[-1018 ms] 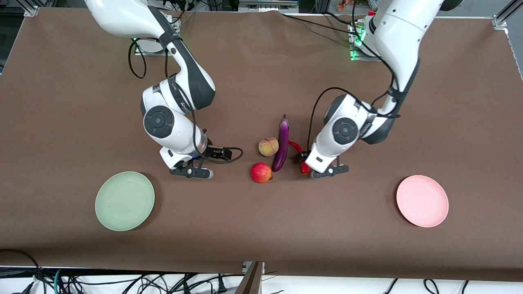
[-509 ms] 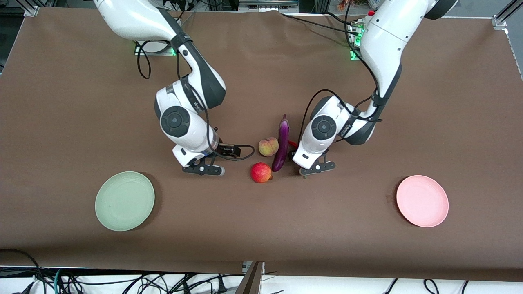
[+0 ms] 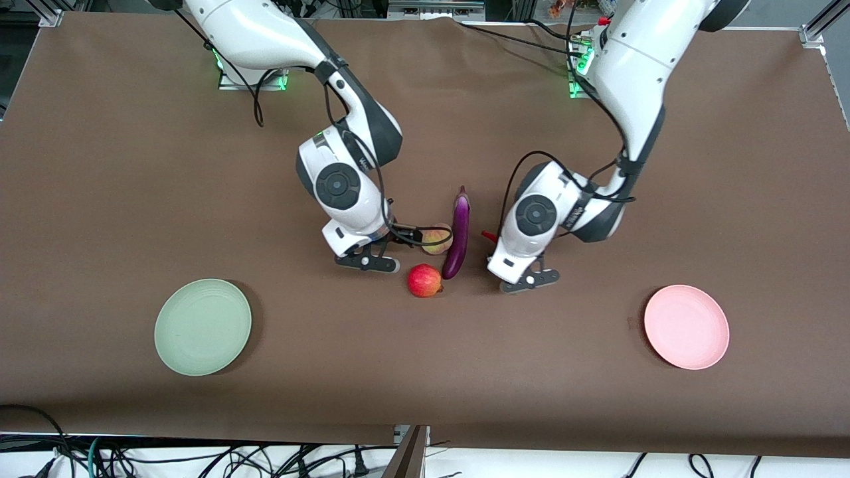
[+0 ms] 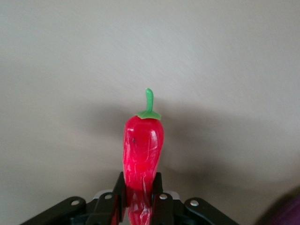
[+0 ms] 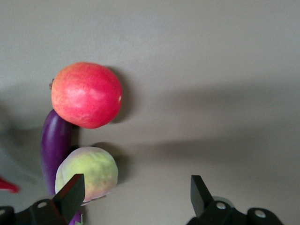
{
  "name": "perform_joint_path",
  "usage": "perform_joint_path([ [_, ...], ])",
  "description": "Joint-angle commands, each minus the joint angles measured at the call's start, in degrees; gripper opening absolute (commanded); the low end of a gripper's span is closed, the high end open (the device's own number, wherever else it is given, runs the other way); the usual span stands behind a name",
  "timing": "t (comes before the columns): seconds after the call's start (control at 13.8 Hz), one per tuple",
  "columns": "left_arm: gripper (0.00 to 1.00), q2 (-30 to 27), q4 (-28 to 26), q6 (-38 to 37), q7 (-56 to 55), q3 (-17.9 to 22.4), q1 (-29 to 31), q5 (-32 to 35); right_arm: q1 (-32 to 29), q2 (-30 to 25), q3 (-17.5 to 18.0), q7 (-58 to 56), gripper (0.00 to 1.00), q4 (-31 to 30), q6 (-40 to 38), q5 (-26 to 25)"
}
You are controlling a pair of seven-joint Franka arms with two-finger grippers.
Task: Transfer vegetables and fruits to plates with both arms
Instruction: 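Grasp the chili with the left gripper while the right gripper grasps the peach, then lower the chili onto the pink plate and open the left gripper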
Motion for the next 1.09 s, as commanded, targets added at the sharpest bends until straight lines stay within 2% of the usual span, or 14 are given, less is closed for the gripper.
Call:
perform_joint_path([
  [0.0, 0.0, -6.4, -0.8, -6.0, 6.6, -0.3, 7.0, 1.5, 2.0, 1.9, -0.4, 4.2, 1.0, 1.5, 1.7, 0.2],
  [0.22, 0.02, -10.2, -0.2, -13.3, 20.9, -0.2, 14.3, 2.8, 5.1, 3.8, -0.4, 9.0, 1.0, 1.5, 5.4, 0.2],
  [0.44, 0.02, -9.1, 0.8, -12.9, 34.3, -0.2, 21.2, 8.9, 6.4, 4.6, -0.4, 11.7, 1.0, 1.6, 8.1, 0.3],
  [0.58, 0.02, -4.9, 5.5, -11.8, 39.4, -0.3, 25.2, 13.0, 7.0, 5.0, -0.3, 11.8, 1.0, 1.6, 8.4, 0.5],
  [0.73, 0.02, -0.9, 8.4, -10.6, 45.4, -0.2, 27.0, 13.4, 7.5, 5.7, -0.4, 12.8, 1.0, 1.6, 8.7, 0.5],
  [1.02, 0.02, 3.8, 10.8, -0.7, 57.0, 0.4, 29.6, 15.2, 8.5, 7.4, -0.3, 13.8, 1.0, 1.6, 12.3, 0.6],
])
